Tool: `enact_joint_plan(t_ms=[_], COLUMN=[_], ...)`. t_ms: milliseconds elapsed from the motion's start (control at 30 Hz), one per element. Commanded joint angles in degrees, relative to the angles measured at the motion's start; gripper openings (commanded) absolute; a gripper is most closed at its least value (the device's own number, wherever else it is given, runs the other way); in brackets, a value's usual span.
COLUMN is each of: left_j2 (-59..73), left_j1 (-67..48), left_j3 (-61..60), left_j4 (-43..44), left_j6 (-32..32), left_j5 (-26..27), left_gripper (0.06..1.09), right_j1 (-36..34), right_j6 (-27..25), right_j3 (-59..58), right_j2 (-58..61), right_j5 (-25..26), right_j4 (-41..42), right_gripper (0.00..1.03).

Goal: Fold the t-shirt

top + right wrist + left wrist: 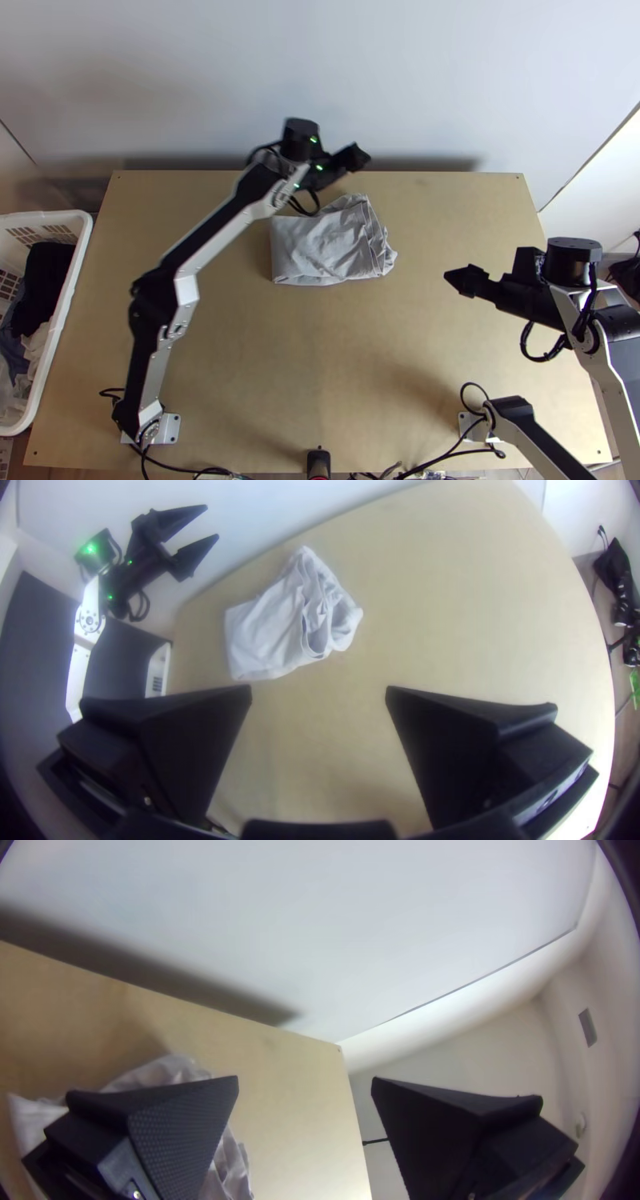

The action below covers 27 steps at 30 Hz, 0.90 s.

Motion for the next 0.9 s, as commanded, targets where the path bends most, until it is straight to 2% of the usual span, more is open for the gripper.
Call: enact_joint_plan(t_ms=[0, 100, 167, 200, 367, 567, 600, 700, 867], left_j2=[-7.9, -11.5, -15.2, -17.5, -29.1, -44.6, -47.2, -53.4, -60.5], left_j1=[4.8, 7.4, 9.1, 9.9, 14.2, 17.1, 17.6, 19.3, 22.9], left_j3=[-2.1, -4.3, -7.5, -9.8, -22.6, -41.4, -44.4, -51.5, -59.5], left_j4=[-10.2, -15.7, -17.2, -17.3, -16.8, -14.8, -13.9, -12.7, -12.7], left_j6=[9.3, 14.5, 18.3, 19.8, 24.5, 25.9, 26.0, 25.7, 25.6], left_j5=[-0.1, -1.3, -2.4, -2.8, -3.2, -3.6, -3.7, -3.9, -3.9], left_gripper=[1.03, 1.03, 1.03, 1.03, 1.03, 1.02, 1.02, 1.02, 1.02], right_j1=[2.2, 3.5, 4.5, 5.0, 8.7, 14.3, 15.0, 17.8, 22.5], right_j6=[1.8, 0.8, 0.6, 0.7, 0.7, 0.2, 0.1, 0.1, -2.2], right_j3=[-1.3, -1.5, -2.6, -3.3, -3.4, 1.7, 2.6, 5.4, 10.8], right_j2=[1.9, 4.8, 6.2, 7.0, 13.7, 21.9, 23.4, 27.9, 36.5], right_j5=[-0.1, -0.1, -0.1, -0.1, -0.1, 0.2, 0.2, 0.2, 1.1], right_j4=[7.2, 11.5, 16.3, 19.0, 26.1, 28.9, 29.0, 29.1, 29.4], right_gripper=[0.87, 0.84, 0.64, 0.63, 0.63, 0.63, 0.66, 0.84, 0.85])
